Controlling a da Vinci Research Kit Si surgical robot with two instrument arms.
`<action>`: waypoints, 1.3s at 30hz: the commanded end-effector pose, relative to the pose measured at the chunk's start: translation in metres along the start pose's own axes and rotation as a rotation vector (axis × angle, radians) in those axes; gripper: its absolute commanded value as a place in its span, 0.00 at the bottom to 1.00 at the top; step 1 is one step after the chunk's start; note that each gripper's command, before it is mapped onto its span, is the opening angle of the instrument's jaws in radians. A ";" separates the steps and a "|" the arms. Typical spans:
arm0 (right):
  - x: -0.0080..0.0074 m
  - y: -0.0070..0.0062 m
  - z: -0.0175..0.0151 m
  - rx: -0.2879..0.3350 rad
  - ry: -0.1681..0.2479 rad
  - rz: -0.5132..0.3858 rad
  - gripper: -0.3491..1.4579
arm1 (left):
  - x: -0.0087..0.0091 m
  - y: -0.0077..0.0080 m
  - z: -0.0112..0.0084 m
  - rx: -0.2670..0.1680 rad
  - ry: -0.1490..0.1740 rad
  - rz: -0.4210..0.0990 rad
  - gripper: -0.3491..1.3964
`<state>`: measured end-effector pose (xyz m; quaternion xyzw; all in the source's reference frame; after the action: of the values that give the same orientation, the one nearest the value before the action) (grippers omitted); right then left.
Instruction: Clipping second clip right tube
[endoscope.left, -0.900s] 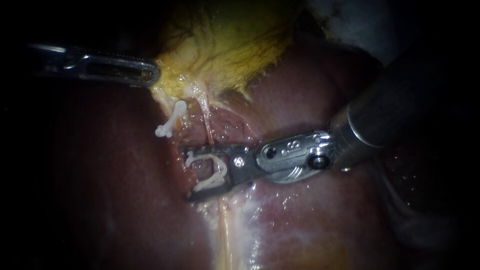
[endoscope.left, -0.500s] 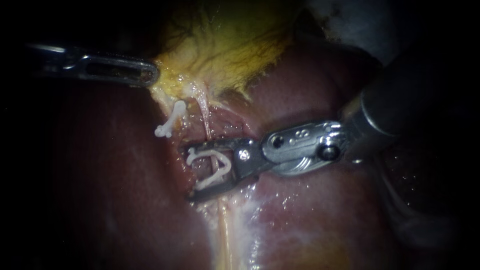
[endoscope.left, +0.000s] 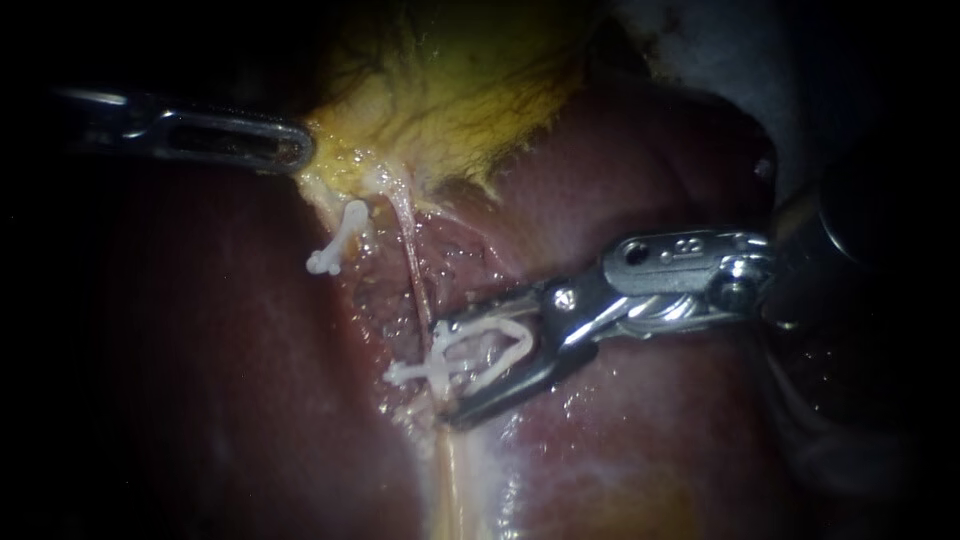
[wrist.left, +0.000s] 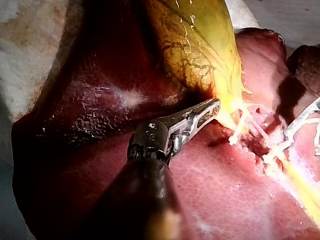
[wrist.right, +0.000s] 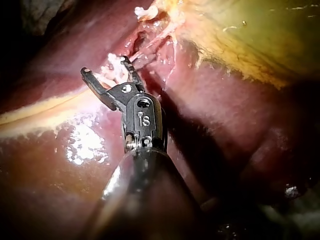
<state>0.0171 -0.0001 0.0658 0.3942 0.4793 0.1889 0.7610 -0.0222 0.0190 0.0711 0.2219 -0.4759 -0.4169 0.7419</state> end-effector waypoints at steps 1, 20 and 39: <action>-0.0003 0.0007 -0.0002 -0.005 0.003 0.015 0.49 | 0.0000 0.0000 0.0000 0.001 0.000 0.000 0.00; -0.0051 0.0083 0.0037 0.027 0.123 0.243 0.48 | 0.0000 0.0000 0.0000 0.001 0.000 0.000 0.00; -0.0042 0.0054 0.0067 0.309 0.325 0.320 0.47 | 0.0000 0.0000 0.0000 0.000 0.000 0.000 0.00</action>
<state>0.0217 -0.0024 0.0738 0.5423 0.5504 0.2919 0.5637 -0.0222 0.0190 0.0711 0.2223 -0.4762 -0.4165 0.7418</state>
